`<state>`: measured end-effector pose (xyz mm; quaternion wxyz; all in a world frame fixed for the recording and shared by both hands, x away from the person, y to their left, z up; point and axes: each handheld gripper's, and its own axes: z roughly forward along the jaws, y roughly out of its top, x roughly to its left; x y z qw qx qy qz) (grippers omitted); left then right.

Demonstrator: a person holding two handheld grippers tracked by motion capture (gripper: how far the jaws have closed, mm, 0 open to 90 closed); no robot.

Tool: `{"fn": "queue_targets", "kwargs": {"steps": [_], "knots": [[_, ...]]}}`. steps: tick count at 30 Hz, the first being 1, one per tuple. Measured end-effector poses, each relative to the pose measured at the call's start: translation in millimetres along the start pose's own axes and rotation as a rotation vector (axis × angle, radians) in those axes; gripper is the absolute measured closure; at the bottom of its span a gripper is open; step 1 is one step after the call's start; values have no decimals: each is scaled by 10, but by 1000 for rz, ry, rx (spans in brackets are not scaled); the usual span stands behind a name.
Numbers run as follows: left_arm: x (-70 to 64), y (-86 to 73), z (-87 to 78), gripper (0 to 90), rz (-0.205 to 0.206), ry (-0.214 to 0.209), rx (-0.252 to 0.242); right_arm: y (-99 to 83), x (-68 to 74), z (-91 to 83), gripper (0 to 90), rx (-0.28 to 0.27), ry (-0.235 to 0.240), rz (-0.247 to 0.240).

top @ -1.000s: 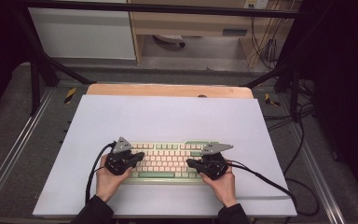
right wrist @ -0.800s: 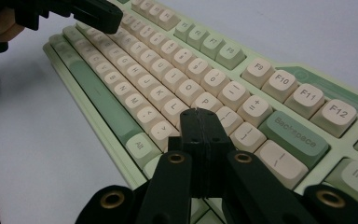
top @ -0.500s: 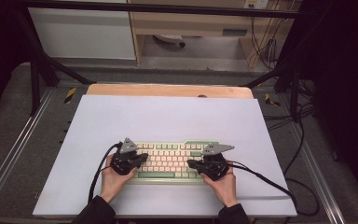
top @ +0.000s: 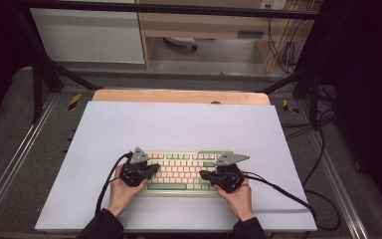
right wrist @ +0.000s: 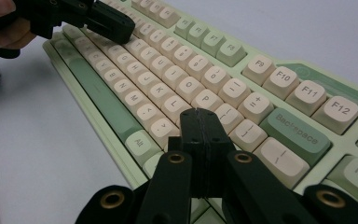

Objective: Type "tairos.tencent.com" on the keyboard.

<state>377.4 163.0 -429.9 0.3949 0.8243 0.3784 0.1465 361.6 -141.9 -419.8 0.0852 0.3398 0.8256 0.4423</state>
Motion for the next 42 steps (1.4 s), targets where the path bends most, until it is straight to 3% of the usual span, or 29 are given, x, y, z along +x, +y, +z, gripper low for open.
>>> {"fn": "queue_targets", "kwargs": {"steps": [9,24,42], "knots": [[9,-12,-156,899,2,-5,-26,11,-1,-12,900,-8,-2,-2],[97,-123,-343,899,-29,-1,-47,51,-17,25,900,-35,12,34],[192,-234,-470,900,-51,5,-62,172,73,224,900,-25,16,30]]}}
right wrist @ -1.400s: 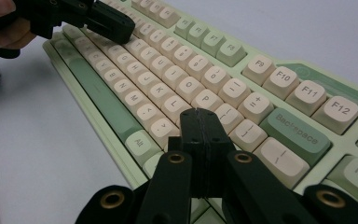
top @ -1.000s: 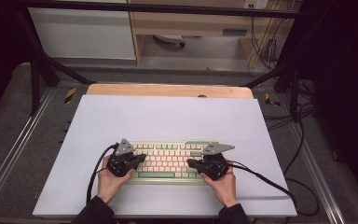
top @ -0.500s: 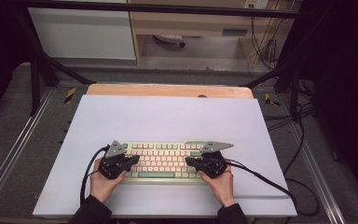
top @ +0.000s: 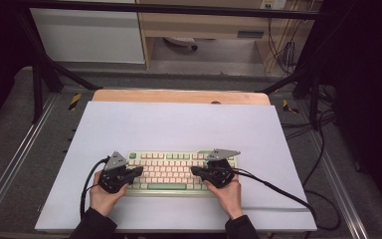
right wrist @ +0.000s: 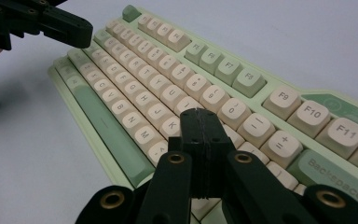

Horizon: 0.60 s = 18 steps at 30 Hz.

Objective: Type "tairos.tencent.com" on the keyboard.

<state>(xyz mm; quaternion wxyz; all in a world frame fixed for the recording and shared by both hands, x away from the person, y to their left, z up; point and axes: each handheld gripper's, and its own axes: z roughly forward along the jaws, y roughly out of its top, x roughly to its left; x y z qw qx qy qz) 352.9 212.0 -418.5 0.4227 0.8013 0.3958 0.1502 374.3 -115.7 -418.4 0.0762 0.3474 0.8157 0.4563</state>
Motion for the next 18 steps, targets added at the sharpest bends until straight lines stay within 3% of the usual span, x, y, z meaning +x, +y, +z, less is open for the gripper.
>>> {"fn": "queue_targets", "kwargs": {"steps": [11,18], "knots": [[29,-12,-11,899,-7,1,-2,95,20,188,900,15,-11,15],[27,-16,-4,899,-4,-1,-2,151,34,308,900,30,-24,-2]]}}
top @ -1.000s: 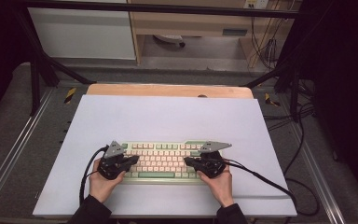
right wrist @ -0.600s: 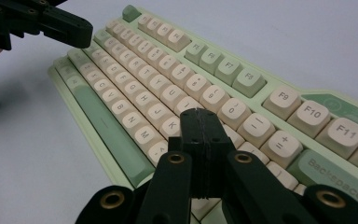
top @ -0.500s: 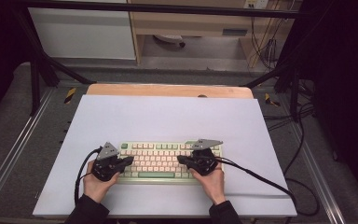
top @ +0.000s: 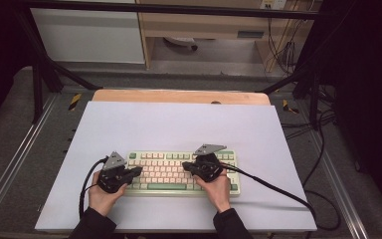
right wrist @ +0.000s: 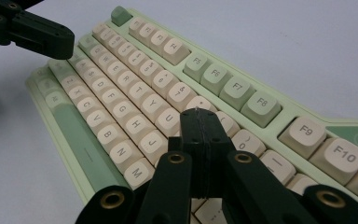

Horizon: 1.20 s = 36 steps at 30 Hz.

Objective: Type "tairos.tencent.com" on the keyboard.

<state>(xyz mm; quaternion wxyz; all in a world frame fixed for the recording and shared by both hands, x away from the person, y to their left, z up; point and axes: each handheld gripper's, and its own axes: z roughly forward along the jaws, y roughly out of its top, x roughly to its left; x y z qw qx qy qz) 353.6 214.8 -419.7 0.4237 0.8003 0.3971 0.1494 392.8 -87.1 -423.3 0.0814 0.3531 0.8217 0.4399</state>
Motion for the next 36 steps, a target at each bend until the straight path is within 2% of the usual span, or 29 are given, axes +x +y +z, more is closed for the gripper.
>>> {"fn": "queue_targets", "kwargs": {"steps": [16,18,22,36], "knots": [[5,-1,-2,899,0,1,0,-46,-11,62,900,38,-29,-9],[4,-2,0,899,0,1,0,-60,-14,79,900,50,-34,-22],[2,-2,2,899,1,1,1,-61,-4,73,900,41,-29,-22],[-5,4,5,900,7,-2,5,-1,36,-138,900,20,-3,-58]]}}
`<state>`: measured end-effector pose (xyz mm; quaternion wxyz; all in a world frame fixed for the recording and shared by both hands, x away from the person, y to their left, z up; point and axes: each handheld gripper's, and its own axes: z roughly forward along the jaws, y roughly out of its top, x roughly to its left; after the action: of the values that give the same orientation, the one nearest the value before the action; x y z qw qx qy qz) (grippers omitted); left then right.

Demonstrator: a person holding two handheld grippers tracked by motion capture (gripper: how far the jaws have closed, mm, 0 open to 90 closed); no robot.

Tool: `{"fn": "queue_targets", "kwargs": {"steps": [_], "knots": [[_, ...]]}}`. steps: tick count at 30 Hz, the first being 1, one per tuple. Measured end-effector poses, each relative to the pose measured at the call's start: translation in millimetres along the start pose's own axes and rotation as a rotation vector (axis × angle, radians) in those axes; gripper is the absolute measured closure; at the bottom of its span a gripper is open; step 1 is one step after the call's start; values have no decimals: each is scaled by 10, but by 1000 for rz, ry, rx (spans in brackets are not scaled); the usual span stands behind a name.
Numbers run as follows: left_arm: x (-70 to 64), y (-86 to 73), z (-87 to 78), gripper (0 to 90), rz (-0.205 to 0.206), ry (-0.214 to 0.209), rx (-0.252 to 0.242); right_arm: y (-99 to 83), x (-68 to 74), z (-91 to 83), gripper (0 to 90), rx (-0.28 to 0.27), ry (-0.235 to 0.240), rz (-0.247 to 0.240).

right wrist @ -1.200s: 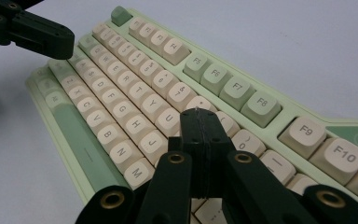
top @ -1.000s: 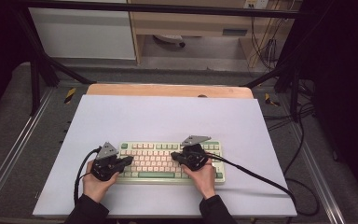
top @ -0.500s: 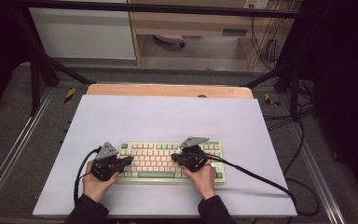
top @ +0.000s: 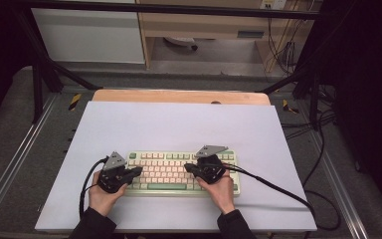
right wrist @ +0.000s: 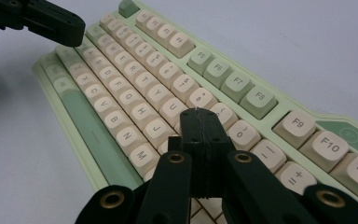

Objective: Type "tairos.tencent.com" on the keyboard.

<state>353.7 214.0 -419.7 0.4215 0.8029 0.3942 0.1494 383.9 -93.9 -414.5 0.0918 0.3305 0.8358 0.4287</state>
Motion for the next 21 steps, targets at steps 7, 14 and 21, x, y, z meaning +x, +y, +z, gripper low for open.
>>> {"fn": "queue_targets", "kwargs": {"steps": [7,14,21], "knots": [[-14,0,17,899,-1,-1,0,-37,-14,-102,900,-4,7,-1],[-29,5,37,899,4,-2,5,-110,-62,-198,900,-10,3,14],[-48,6,59,900,9,-6,12,-172,-51,-223,900,-3,6,8]]}}
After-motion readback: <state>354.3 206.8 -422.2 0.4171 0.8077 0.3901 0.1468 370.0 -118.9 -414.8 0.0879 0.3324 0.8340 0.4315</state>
